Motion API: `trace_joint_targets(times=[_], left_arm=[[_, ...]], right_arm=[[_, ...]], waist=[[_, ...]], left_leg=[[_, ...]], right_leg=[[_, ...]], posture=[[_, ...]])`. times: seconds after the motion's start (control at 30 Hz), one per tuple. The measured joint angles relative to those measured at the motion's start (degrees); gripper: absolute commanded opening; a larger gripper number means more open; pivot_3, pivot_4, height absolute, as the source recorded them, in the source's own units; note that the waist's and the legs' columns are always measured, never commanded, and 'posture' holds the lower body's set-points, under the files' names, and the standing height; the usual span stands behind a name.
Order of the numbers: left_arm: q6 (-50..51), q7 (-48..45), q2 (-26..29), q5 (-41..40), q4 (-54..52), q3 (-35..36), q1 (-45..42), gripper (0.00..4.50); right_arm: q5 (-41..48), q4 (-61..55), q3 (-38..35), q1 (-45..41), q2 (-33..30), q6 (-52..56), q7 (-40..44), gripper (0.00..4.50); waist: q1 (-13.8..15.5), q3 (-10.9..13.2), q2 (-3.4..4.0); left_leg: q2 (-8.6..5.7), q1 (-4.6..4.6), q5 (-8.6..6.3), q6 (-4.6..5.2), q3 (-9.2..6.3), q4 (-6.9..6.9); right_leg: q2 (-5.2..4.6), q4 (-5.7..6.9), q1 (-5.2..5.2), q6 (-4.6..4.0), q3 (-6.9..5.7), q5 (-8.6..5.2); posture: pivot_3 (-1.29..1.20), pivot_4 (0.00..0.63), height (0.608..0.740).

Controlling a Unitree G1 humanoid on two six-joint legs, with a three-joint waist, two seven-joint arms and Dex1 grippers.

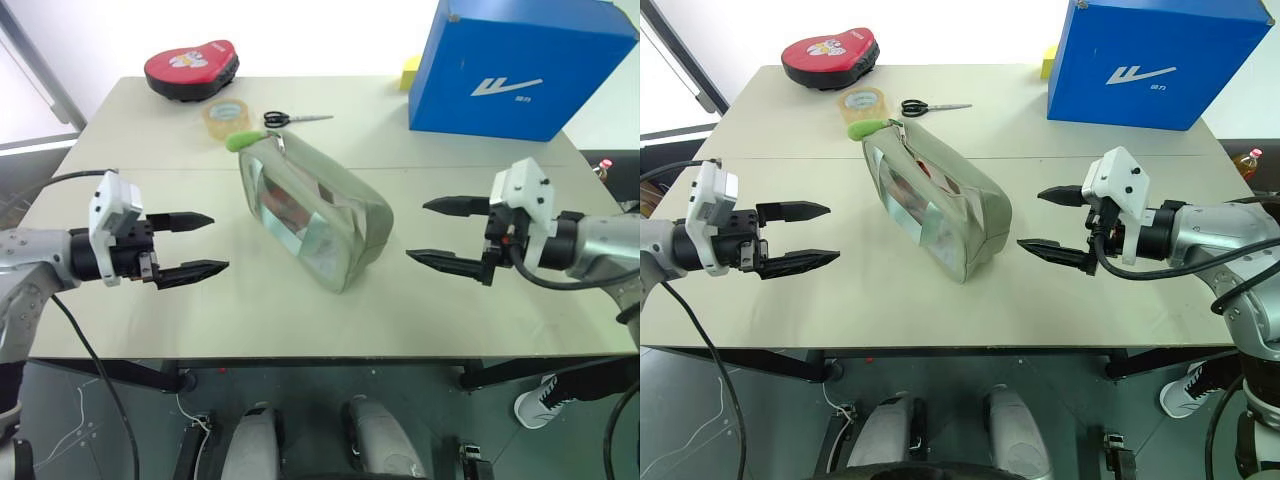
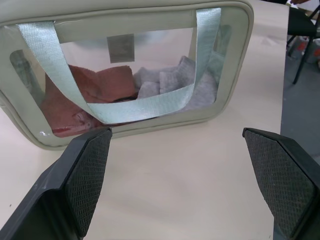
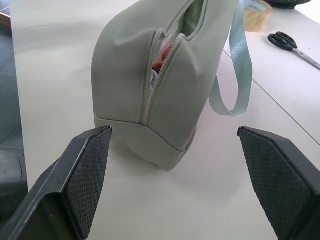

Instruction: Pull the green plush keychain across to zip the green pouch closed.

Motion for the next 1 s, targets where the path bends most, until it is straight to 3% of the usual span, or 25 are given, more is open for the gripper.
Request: trace_joint_targets(times=[0.13, 0.3, 0.5, 0.73, 1.0], left_arm=[[-0.2, -0.2, 0.0, 0.0, 0.1, 0.0, 0.0, 4.47], [-1.1, -0.4, 0.0, 0.0, 0.5, 0.1, -0.2, 4.47], [-2.4, -1.9, -0.2, 0.2, 3.1, -0.3, -2.7, 4.47], [-3.5, -5.1, -0.1, 1.2, 7.0, -1.7, -7.8, 4.47], [0.8, -7.6, 0.0, -6.3, 9.7, 2.6, -14.7, 4.47]], right_arm=[[1.0, 0.1, 0.0, -1.3, 0.2, 0.8, -0.5, 4.17], [4.4, 0.1, 1.6, -11.7, 2.7, 4.9, -3.5, 4.17], [4.9, 0.8, 11.0, -23.9, 10.1, 13.3, -10.3, 4.17], [4.5, 11.5, 19.8, -44.1, 24.8, 28.7, -18.5, 4.17], [0.3, 25.1, 28.3, -52.2, 28.8, 38.0, -18.5, 4.17]], waist=[[0.0, 0.0, 0.0], [-0.3, 0.0, 0.01], [-0.1, 0.0, 0.01], [-0.2, 0.0, 0.03], [-0.2, 0.0, 0.01]], left_leg=[[0.0, 0.0, 0.0, 0.0, 0.0, 0.0], [0.05, 0.0, 0.0, 0.0, -0.04, -0.02], [0.05, -0.07, 0.0, 0.0, -0.02, -0.02], [0.06, -0.13, 0.0, 0.0, -0.01, -0.09], [0.04, -0.3, 0.0, 0.0, 0.09, -0.08]], right_leg=[[0.0, 0.0, 0.0, 0.0, 0.0, 0.0], [0.04, 0.02, -0.07, -0.01, 0.02, 0.0], [0.01, 0.01, -0.14, -0.02, 0.0, 0.0], [-0.01, 0.07, -0.32, -0.03, 0.02, 0.0], [-0.07, 0.0, -0.45, -0.02, -0.01, 0.01]], posture=[[0.0, 0.15, 0.737], [0.0, 0.15, 0.737], [0.0, 0.15, 0.737], [0.0, 0.15, 0.737], [0.0, 0.15, 0.737]])
